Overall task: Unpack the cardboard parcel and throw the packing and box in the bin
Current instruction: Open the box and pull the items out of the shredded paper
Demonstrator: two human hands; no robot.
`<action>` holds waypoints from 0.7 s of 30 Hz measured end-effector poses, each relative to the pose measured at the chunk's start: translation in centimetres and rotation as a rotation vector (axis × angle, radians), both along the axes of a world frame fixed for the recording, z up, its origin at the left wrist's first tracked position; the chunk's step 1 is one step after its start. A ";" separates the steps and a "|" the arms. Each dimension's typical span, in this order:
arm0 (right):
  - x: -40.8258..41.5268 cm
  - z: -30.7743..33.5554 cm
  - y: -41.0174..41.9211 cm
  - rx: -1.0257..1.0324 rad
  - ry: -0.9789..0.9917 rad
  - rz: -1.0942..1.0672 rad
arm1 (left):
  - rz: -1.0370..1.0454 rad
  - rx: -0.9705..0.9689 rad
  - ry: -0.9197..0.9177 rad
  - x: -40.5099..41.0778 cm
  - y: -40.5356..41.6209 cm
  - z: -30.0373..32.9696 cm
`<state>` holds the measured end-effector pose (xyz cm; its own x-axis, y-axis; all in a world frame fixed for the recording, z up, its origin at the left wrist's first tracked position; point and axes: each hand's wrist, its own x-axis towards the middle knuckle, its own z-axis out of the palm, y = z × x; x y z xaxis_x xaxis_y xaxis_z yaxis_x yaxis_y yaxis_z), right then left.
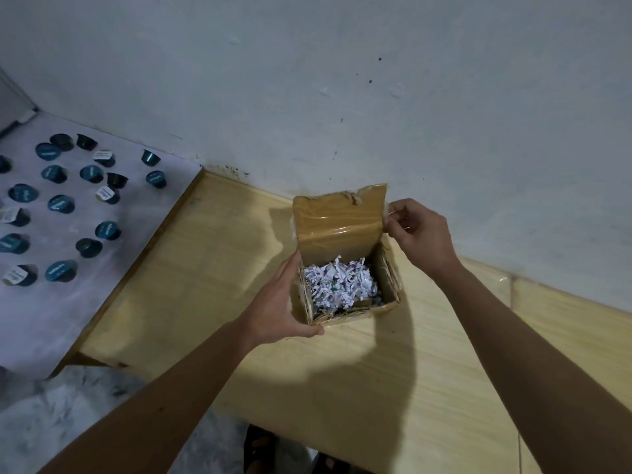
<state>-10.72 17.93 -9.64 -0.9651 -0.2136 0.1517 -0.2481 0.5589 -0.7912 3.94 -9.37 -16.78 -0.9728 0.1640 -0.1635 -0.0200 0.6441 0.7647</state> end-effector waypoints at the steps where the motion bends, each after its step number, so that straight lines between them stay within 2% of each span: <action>1: -0.2 -0.2 -0.1 -0.029 -0.037 -0.017 | 0.003 -0.003 -0.006 0.1 0.0 0.1; 8: -1.3 -1.5 -1.1 -0.125 -0.227 -0.130 | -0.027 -0.009 0.000 0.3 -0.5 0.1; 17: 0.8 -1.5 0.3 -0.111 -0.263 -0.195 | -0.161 -0.043 0.012 -1.5 -1.7 0.7; 19: 1.7 -1.2 0.7 -0.058 -0.207 -0.209 | -0.182 -0.049 0.007 -1.8 -1.8 0.8; 21: 2.9 -0.7 0.7 0.039 -0.015 -0.165 | -0.189 -0.032 -0.002 -1.9 -1.9 0.7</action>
